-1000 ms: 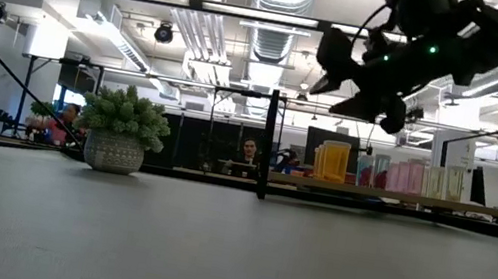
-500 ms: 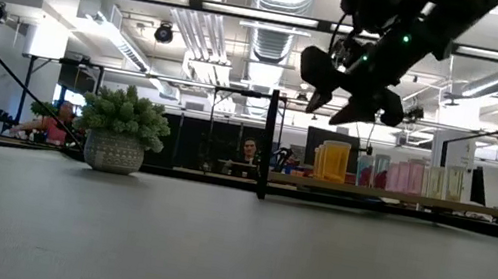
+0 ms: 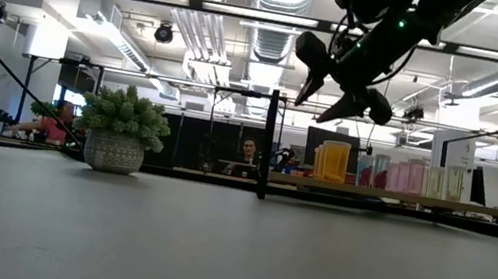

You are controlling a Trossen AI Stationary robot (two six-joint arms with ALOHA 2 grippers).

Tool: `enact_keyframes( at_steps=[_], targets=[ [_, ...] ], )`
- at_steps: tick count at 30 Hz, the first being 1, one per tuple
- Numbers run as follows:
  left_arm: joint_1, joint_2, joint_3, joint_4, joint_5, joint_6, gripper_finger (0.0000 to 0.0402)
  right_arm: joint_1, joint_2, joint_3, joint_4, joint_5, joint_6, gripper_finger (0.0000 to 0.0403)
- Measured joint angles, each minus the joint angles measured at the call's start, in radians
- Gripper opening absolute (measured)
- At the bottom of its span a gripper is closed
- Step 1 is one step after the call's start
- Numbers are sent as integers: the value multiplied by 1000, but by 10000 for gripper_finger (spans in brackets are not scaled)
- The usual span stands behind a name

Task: Pick and place medicine bottles onto shelf by color
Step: Put the orange pill bottle on the shelf aligned with the other orange pill bottles, then return to Home Position

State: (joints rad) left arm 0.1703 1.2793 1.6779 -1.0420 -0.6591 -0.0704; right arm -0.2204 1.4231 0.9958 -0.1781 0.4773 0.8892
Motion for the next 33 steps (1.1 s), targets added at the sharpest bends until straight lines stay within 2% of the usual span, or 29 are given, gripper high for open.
enact_keyframes(
  at_steps=[3,6,26,31,33],
  targets=[
    [0,0,0,0,0,0,302,-31,5,-2,-34,-90,37,228],
    [0,0,0,0,0,0,302,-38,15,-2,-50,-102,40,228],
    [0,0,0,-24,0,0,302,-69,19,-1,-125,-82,21,228],
    [0,-8,0,-24,1,1,302,-66,-7,-2,-128,-98,-19,228],
    [0,-22,0,-27,19,5,302,-62,-25,10,-127,-118,-96,228]
  ],
)
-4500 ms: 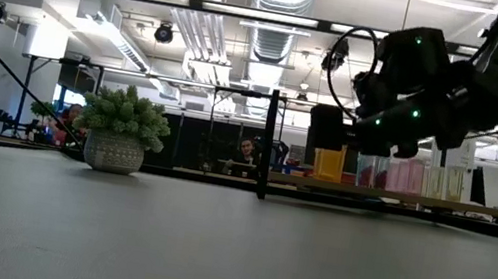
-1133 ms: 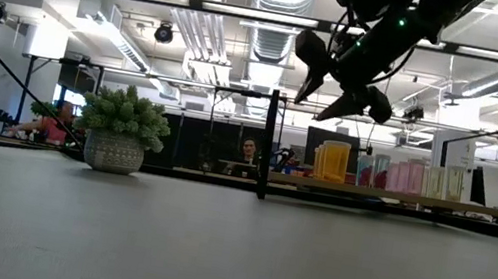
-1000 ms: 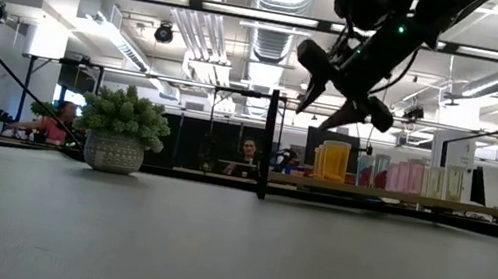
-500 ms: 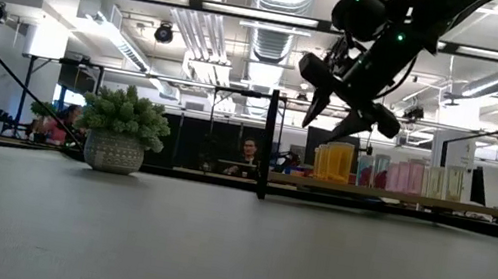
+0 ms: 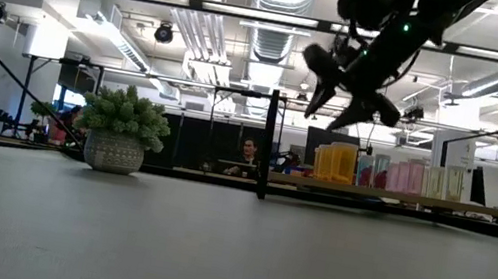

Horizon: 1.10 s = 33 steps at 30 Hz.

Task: Pick and place medicine bottles onto shelf by color
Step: Return to Home Position

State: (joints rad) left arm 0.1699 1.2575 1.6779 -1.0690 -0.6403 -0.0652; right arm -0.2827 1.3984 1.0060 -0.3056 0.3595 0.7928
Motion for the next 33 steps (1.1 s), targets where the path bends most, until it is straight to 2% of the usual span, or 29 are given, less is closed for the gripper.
enact_keyframes(
  at_steps=[3,10,13,18,24,28,33],
  targets=[
    [1,-38,0,-37,51,2,302,4,-26,21,1,-64,-188,228],
    [1,-182,0,-105,58,-33,302,8,-110,20,0,-179,-505,228],
    [1,-256,0,-123,97,-33,302,8,-163,-6,-3,-186,-578,228],
    [1,-351,-36,-128,199,-34,302,8,-257,-58,5,-187,-595,228],
    [1,-510,-215,-12,237,-71,302,9,-344,-159,116,-207,-554,228],
    [1,-637,-401,171,285,-61,302,10,-378,-239,256,-292,-548,228],
    [0,-777,-664,474,386,-55,302,10,-396,-309,371,-313,-515,228]
  ],
)
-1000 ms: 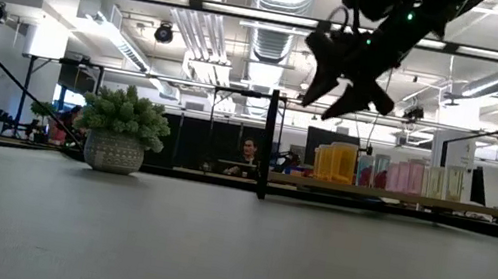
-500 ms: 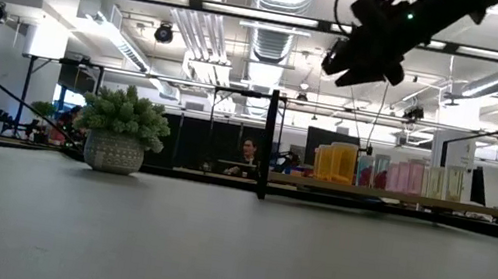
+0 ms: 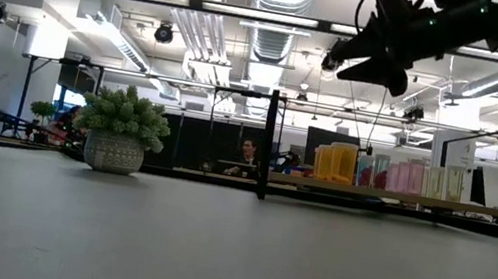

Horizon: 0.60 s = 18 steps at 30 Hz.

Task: Pick and place medicine bottles onto shelf by color
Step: Return to Home Position

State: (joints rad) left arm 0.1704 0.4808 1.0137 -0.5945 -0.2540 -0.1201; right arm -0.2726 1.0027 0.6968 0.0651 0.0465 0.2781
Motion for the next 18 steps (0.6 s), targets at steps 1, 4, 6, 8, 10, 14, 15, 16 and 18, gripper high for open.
enact_keyframes(
  at_steps=[1,4,6,8,10,14,15,16,18],
  targets=[
    [0,-23,-54,63,23,3,302,0,-2,-13,19,-2,0,228],
    [0,-79,-206,226,71,3,302,0,-2,-58,80,-4,-1,228],
    [0,-107,-300,324,73,2,302,0,-2,-95,131,-12,0,228],
    [0,-134,-383,407,73,-2,302,0,-2,-138,202,-41,17,228],
    [0,-154,-455,487,73,-3,302,0,-2,-185,276,-55,40,228],
    [0,-185,-564,605,73,-5,302,0,-2,-264,393,-55,89,228],
    [0,-193,-588,623,73,-5,302,0,-2,-280,412,-55,97,228],
    [0,-199,-613,635,72,-4,302,0,-2,-293,430,-55,104,228],
    [0,-210,-664,644,72,-13,302,0,-3,-317,451,-55,115,228]
  ],
)
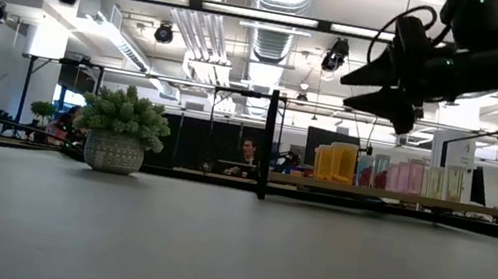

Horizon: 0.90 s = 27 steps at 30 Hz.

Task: Pick and place medicine bottles onto shelf by color
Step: Return to Home Position

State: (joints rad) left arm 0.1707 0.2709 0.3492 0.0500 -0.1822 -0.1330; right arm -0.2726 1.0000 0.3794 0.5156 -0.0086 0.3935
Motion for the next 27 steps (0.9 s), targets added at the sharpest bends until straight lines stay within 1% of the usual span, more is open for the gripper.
enact_keyframes(
  at_steps=[2,5,10,14,16,27],
  targets=[
    [0,-5,-52,29,0,-45,302,0,0,-22,9,0,1,228],
    [0,-13,-128,128,0,-95,302,0,0,-62,59,0,5,228],
    [0,-12,-247,334,0,-96,302,0,0,-122,170,0,8,228],
    [0,-12,-327,444,0,-123,302,0,0,-157,226,0,30,228],
    [0,-12,-341,480,-1,-143,302,0,0,-167,239,0,42,228],
    [0,1,-341,482,-1,-149,302,0,0,-252,283,0,80,228]
  ],
)
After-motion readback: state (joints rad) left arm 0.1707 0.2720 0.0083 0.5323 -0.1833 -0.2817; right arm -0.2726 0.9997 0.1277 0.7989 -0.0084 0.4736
